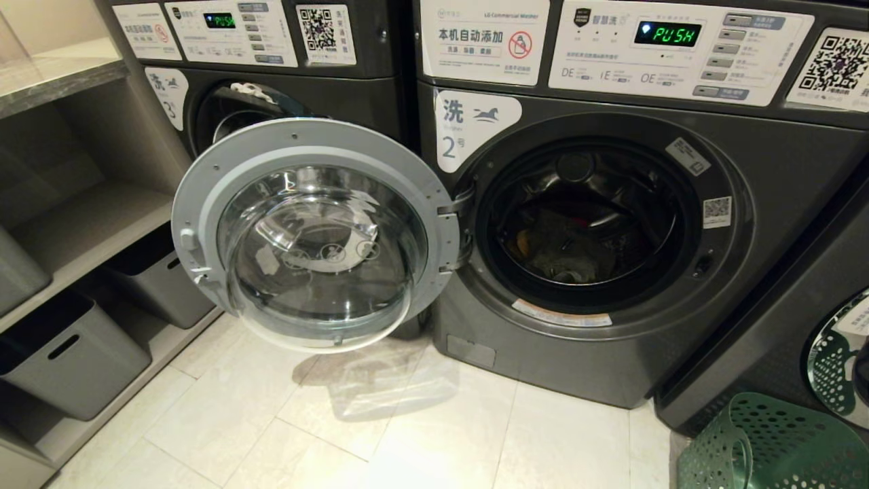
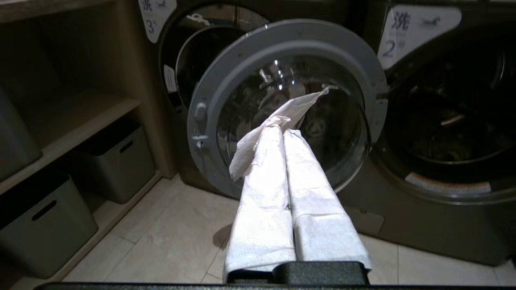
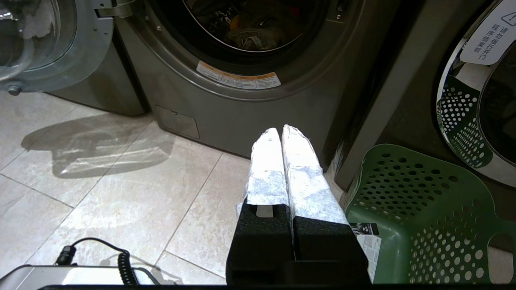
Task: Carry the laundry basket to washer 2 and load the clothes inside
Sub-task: Close the washing machine door with the left hand
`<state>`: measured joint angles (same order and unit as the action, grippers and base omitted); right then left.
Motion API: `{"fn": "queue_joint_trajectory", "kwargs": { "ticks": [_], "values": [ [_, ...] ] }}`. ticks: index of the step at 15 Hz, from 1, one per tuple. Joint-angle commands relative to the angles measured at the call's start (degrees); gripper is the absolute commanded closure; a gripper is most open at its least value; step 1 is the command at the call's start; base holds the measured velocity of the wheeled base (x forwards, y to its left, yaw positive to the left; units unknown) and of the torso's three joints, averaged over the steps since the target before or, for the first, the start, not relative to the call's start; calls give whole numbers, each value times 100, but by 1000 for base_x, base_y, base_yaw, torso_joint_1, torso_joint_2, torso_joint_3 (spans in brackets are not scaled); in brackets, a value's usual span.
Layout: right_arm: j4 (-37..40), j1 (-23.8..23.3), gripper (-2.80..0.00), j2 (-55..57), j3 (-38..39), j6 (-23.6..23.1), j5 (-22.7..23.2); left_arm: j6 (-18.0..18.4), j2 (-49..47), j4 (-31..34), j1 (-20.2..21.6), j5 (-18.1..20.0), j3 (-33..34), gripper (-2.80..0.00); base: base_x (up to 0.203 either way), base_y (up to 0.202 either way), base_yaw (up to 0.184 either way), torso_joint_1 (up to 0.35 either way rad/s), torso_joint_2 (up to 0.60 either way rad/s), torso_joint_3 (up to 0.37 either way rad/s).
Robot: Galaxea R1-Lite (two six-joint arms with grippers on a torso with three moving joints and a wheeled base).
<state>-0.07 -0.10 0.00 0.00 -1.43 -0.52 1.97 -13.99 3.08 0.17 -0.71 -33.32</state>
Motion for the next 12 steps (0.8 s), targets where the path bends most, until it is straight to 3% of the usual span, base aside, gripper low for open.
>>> {"fn": "queue_joint_trajectory", "kwargs": {
  "ticks": [1, 4, 6, 9, 12],
  "values": [
    [-10, 1, 0, 9, 0, 18, 0, -256, -2388, 101, 12, -166, -1859, 0, 0, 0, 0, 0, 0, 0],
    [-19, 1, 0, 9, 0, 58, 0, -720, -4891, 178, 153, -262, -3749, 0, 0, 0, 0, 0, 0, 0],
    [-19, 1, 0, 9, 0, 160, 0, -918, -6201, 178, 452, 42, -4418, 0, 0, 0, 0, 0, 0, 0],
    [-19, 1, 0, 0, 0, 266, 0, -1105, -7617, 44, 1382, 1107, -4975, 0, 0, 0, 0, 0, 0, 0],
    [-19, 1, 0, 0, 0, 274, -44, -1162, -8544, -817, 2296, 2103, -5309, 0, 0, 0, 0, 0, 0, 0]
  ]
}}
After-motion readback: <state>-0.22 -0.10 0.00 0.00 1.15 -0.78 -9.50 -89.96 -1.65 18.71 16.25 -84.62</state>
